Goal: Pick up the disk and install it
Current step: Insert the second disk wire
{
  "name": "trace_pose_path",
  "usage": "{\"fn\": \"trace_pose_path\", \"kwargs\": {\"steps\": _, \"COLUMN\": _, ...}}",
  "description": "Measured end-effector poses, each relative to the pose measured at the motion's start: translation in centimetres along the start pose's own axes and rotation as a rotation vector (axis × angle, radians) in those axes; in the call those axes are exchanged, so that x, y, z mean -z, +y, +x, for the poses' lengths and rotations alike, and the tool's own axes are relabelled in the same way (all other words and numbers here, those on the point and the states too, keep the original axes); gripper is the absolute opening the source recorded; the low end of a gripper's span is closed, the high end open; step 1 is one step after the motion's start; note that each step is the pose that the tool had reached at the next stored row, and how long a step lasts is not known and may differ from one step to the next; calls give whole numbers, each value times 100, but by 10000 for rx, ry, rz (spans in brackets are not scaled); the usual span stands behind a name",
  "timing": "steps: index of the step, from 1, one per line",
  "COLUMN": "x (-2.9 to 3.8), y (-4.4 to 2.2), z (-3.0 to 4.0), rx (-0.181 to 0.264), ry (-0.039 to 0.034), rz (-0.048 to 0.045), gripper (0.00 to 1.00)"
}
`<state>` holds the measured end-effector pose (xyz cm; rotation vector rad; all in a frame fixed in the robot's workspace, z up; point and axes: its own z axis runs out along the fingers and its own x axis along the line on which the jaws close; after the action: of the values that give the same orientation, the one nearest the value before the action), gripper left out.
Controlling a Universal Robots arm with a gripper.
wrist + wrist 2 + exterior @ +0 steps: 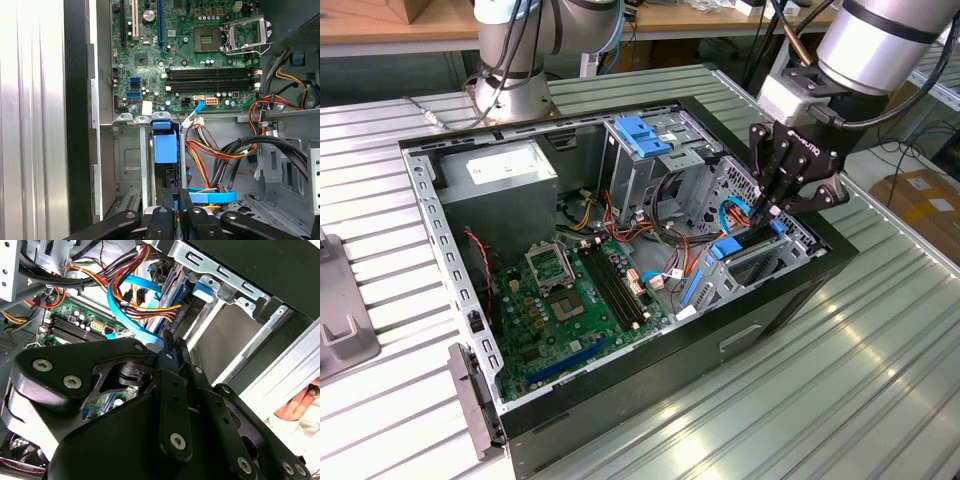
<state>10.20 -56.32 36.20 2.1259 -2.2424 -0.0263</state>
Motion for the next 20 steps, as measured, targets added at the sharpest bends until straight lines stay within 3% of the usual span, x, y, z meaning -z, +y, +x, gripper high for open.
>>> {"fn": "trace_pose_path", "kwargs": {"steps": 7, "x": -45, "y": -2, "z": -1, "rx": 0, "ry": -16, "rz": -1, "gripper": 16}}
{"fn": "trace_pose_path", "kwargs": {"steps": 11, "x": -67, "y": -3, "z": -2, "rx": 3, "ry": -80, "rz": -4, "gripper": 16}}
{"fn": "trace_pose_path", "kwargs": {"steps": 20, "x": -87, "y": -4, "z": -2, "rx": 7, "ry": -89, "rz": -5, "gripper": 16}}
